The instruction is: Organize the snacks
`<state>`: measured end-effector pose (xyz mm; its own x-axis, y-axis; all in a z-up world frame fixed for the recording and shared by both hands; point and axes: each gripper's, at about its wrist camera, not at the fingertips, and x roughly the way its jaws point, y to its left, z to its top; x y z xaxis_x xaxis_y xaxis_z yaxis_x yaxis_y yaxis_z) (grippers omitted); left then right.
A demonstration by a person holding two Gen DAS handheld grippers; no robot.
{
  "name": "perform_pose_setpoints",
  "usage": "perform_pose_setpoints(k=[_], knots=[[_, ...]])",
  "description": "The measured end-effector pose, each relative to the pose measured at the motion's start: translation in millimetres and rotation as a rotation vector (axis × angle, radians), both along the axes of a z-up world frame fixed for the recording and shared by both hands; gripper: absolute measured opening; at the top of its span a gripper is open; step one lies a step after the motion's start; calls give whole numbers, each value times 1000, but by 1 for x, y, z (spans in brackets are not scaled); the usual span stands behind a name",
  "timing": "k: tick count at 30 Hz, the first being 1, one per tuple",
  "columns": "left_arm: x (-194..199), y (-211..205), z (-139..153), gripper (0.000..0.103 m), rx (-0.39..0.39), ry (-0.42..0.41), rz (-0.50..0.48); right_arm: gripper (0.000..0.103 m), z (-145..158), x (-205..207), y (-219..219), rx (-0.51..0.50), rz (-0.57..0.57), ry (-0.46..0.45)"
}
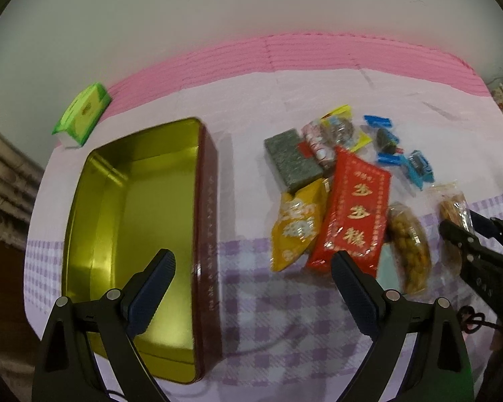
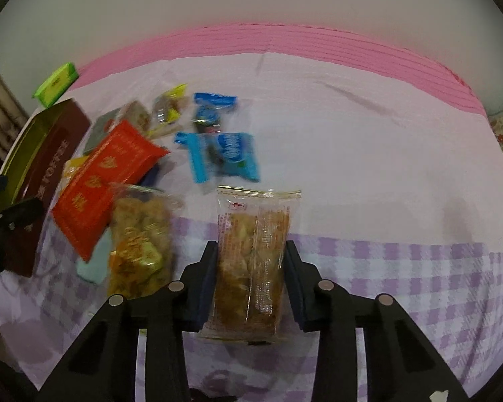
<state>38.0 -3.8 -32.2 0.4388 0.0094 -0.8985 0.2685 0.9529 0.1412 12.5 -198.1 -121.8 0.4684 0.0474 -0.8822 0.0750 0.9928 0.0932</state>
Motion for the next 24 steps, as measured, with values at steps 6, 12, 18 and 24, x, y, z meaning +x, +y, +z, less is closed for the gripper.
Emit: perform_pose_setpoints(k=[6, 12, 18, 24], knots=[[4, -18, 5, 94, -6, -6, -75, 35, -2, 1, -35, 19, -93, 2], [13, -36, -5, 94, 25, 25, -143, 35, -3, -2, -46, 21, -117, -7], [16, -58, -12, 90, 93, 28, -247, 35, -5, -2, -49, 27, -116, -11], [28, -69, -22, 81, 74, 88, -261, 35, -3, -3, -50, 27, -116, -12]])
